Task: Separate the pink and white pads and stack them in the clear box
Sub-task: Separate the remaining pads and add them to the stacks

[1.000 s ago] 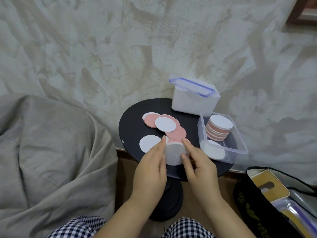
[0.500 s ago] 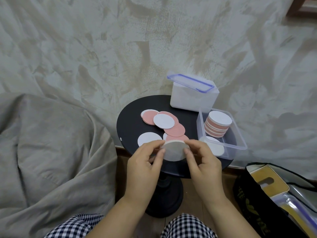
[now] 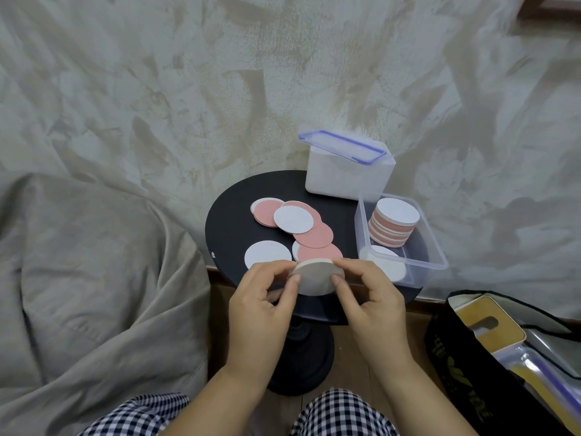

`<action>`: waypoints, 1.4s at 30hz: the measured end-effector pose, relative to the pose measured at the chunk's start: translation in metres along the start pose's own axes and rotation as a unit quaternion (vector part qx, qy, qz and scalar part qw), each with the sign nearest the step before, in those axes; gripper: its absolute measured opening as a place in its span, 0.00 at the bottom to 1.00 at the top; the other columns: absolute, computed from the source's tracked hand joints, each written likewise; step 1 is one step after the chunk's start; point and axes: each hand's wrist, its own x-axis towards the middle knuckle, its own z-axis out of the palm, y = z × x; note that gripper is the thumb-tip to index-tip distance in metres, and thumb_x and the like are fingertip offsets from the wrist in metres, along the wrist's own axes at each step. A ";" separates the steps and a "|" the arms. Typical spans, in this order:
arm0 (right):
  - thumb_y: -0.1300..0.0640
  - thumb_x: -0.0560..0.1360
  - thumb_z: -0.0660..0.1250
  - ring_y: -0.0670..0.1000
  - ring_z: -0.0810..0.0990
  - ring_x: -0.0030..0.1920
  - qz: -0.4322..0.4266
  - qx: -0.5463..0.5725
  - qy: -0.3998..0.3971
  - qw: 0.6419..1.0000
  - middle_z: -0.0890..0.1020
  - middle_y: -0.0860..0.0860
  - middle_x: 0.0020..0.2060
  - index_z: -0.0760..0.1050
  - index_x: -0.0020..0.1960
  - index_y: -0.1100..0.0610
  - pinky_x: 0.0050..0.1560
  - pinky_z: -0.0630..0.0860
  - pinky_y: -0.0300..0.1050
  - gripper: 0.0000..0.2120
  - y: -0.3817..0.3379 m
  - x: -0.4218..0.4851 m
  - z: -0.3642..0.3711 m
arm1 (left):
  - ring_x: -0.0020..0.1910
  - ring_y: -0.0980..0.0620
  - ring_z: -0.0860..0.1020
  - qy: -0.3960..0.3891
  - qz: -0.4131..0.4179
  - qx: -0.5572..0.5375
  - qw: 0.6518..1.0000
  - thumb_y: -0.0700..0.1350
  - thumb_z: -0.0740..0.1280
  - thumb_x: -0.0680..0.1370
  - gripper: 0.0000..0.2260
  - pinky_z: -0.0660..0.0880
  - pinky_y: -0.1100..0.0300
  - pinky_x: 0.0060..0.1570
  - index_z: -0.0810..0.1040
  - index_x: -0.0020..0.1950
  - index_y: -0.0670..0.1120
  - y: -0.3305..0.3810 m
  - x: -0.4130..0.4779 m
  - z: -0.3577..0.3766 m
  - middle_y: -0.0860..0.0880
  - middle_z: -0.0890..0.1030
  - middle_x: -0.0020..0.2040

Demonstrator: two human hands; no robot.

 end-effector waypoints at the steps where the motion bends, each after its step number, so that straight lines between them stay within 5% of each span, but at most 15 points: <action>1: 0.63 0.72 0.67 0.40 0.78 0.49 0.003 0.002 0.000 1.000 0.79 0.39 0.47 0.74 0.52 0.42 0.48 0.74 0.30 0.17 0.000 0.000 0.000 | 0.46 0.60 0.78 -0.001 -0.001 0.000 1.000 0.35 0.70 0.72 0.12 0.73 0.74 0.42 0.79 0.46 0.53 0.000 0.000 0.000 0.56 0.79 0.45; 9: 0.63 0.72 0.70 0.42 0.79 0.49 0.020 0.009 -0.029 0.999 0.81 0.38 0.48 0.77 0.50 0.41 0.46 0.75 0.31 0.17 -0.014 0.021 -0.034 | 0.46 0.60 0.79 -0.022 0.006 -0.033 0.999 0.36 0.70 0.73 0.10 0.74 0.73 0.42 0.81 0.49 0.50 0.015 0.010 0.011 0.55 0.81 0.46; 15: 0.66 0.71 0.69 0.44 0.80 0.40 0.098 0.052 -0.015 0.994 0.83 0.44 0.39 0.80 0.43 0.43 0.44 0.79 0.37 0.16 -0.012 0.087 -0.100 | 0.52 0.59 0.76 -0.129 0.004 -0.013 0.992 0.42 0.71 0.73 0.14 0.76 0.66 0.45 0.76 0.56 0.54 0.026 0.020 0.051 0.60 0.75 0.52; 22: 0.68 0.72 0.67 0.51 0.80 0.40 0.223 -0.037 -0.221 0.949 0.81 0.58 0.43 0.79 0.48 0.55 0.36 0.80 0.38 0.10 0.016 0.130 -0.129 | 0.55 0.59 0.72 -0.176 0.042 0.025 0.983 0.42 0.72 0.71 0.18 0.76 0.64 0.51 0.73 0.58 0.51 0.023 0.024 0.089 0.66 0.66 0.53; 29: 0.65 0.72 0.68 0.43 0.76 0.34 0.166 -0.141 -0.346 0.913 0.82 0.49 0.39 0.80 0.46 0.50 0.34 0.75 0.33 0.11 0.025 0.136 -0.109 | 0.53 0.64 0.73 -0.177 -0.014 -0.009 0.984 0.41 0.71 0.73 0.17 0.73 0.74 0.47 0.69 0.54 0.57 0.018 0.023 0.092 0.61 0.71 0.51; 34: 0.62 0.73 0.67 0.47 0.78 0.41 0.127 -0.208 -0.366 0.898 0.82 0.51 0.46 0.79 0.51 0.50 0.45 0.75 0.38 0.10 0.031 0.139 -0.098 | 0.54 0.65 0.72 -0.177 -0.016 -0.011 0.984 0.42 0.70 0.73 0.16 0.72 0.76 0.47 0.69 0.55 0.57 0.017 0.021 0.092 0.63 0.71 0.51; 42: 0.60 0.74 0.67 0.49 0.78 0.46 0.101 -0.268 -0.422 0.860 0.82 0.50 0.49 0.78 0.49 0.47 0.49 0.75 0.41 0.09 0.032 0.141 -0.091 | 0.53 0.65 0.72 -0.179 -0.012 -0.013 0.984 0.40 0.70 0.73 0.17 0.70 0.78 0.45 0.69 0.53 0.58 0.018 0.021 0.092 0.60 0.72 0.50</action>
